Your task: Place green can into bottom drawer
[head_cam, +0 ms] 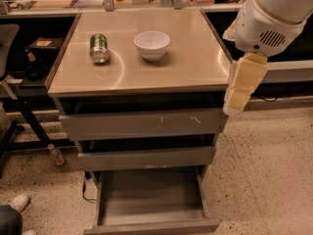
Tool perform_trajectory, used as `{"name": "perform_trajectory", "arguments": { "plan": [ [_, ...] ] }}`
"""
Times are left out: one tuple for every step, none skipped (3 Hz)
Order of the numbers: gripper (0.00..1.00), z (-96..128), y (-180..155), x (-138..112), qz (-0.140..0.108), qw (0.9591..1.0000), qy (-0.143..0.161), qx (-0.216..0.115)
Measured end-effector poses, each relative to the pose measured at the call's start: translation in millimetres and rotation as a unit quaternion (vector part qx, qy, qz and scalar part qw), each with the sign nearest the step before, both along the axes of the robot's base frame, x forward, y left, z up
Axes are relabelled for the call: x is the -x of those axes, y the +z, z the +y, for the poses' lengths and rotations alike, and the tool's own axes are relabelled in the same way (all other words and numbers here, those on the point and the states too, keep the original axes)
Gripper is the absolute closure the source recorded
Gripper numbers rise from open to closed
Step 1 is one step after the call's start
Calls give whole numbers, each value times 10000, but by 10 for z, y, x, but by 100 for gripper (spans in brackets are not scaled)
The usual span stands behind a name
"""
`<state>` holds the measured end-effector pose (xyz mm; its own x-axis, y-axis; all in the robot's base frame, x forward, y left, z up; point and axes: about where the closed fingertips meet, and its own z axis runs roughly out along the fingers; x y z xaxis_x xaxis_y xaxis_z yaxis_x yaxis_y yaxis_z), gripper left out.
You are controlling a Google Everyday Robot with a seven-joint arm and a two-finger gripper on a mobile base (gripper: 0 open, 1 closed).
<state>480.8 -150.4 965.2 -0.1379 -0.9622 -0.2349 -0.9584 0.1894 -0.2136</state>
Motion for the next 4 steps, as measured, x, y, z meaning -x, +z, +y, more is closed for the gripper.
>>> {"name": "perform_trajectory", "arguments": {
  "plan": [
    [0, 7, 9, -4, -25, 10000, -2, 3],
    [0, 136, 62, -218, -170, 9992, -340, -111],
    [0, 324, 133, -680, -150, 9961, -853, -168],
    [0, 471, 209, -901, -211, 9958, -890, 31]
  ]
}}
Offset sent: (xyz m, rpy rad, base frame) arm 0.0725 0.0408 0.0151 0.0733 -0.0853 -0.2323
